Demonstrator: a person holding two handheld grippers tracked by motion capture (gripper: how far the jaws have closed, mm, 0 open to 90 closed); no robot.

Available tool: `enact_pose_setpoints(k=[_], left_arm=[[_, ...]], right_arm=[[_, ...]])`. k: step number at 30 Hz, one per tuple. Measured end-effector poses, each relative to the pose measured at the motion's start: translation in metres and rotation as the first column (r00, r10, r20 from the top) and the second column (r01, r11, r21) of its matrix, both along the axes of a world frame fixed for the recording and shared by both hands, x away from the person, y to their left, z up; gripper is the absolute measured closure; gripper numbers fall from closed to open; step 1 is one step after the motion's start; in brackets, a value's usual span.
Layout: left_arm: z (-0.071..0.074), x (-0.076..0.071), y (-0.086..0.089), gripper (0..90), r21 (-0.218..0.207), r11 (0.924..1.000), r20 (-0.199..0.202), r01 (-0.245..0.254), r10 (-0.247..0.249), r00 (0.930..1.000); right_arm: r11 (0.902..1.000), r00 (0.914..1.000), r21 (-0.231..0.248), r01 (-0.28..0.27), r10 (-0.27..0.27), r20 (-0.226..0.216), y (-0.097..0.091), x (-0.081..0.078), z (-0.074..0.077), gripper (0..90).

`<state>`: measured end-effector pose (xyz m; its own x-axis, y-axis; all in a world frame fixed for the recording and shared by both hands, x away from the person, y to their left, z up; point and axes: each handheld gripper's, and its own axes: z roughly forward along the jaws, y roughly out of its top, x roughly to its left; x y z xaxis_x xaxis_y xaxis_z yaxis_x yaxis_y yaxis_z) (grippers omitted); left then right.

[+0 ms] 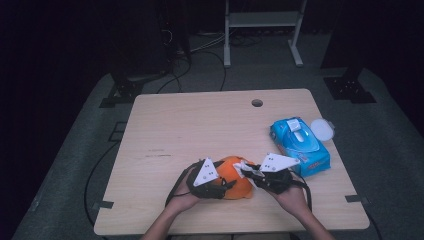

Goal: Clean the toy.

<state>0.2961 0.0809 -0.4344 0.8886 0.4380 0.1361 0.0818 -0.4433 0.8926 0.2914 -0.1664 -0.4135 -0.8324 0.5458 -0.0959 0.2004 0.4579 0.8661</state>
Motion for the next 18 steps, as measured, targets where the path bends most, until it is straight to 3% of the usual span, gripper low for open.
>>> enact_pose_setpoints(k=[1, 3, 5, 7, 10, 12, 14, 16, 18], left_arm=[[0.001, 0.001, 0.002, 23.5, -0.010, 0.9999, -0.016, 0.006, -0.006, 0.9999], [0.004, 0.006, 0.010, 17.0, -0.056, 0.9984, -0.090, -0.003, -0.002, 0.9959], [0.005, 0.013, 0.017, 14.8, -0.107, 0.9932, -0.179, -0.044, 0.024, 0.9835], [0.002, 0.016, 0.019, 18.3, -0.095, 0.9944, -0.203, -0.047, 0.026, 0.9787], [0.001, 0.009, 0.013, 27.9, -0.061, 0.9978, -0.149, -0.026, 0.017, 0.9887], [0.003, 0.002, 0.008, 30.7, -0.029, 0.9995, -0.092, 0.011, -0.014, 0.9956], [0.005, -0.005, 0.002, 30.9, 0.004, 0.9994, -0.046, 0.034, -0.033, 0.9984], [0.006, -0.008, 0.002, 30.8, 0.018, 0.9986, -0.036, 0.050, -0.050, 0.9981], [0.006, -0.007, 0.007, 30.9, 0.016, 0.9973, -0.048, 0.072, -0.071, 0.9963]], right_arm=[[1.0000, 0.9998, 0.001, -0.010, 0.010, -0.016, -0.002, 0.001, -0.002, 77.2], [0.9993, 0.9990, -0.023, -0.028, 0.027, -0.035, -0.005, 0.000, -0.006, 77.2], [0.9982, 0.9982, -0.040, -0.045, 0.044, -0.041, -0.005, -0.004, -0.009, 77.2], [0.9972, 0.9989, -0.063, -0.041, 0.039, -0.025, -0.003, -0.006, -0.009, 77.2], [0.9972, 0.9994, -0.067, -0.034, 0.034, -0.002, 0.000, -0.006, -0.004, 77.2], [0.9980, 0.9983, -0.038, -0.051, 0.052, 0.028, 0.005, -0.011, 0.004, 77.2], [0.9964, 0.9952, -0.041, -0.075, 0.077, 0.061, 0.013, -0.016, 0.010, 77.2], [0.9937, 0.9922, -0.075, -0.083, 0.090, 0.087, 0.015, -0.018, 0.012, 77.2], [0.9946, 0.9946, -0.067, -0.079, 0.083, 0.063, 0.009, -0.015, 0.009, 77.2]])
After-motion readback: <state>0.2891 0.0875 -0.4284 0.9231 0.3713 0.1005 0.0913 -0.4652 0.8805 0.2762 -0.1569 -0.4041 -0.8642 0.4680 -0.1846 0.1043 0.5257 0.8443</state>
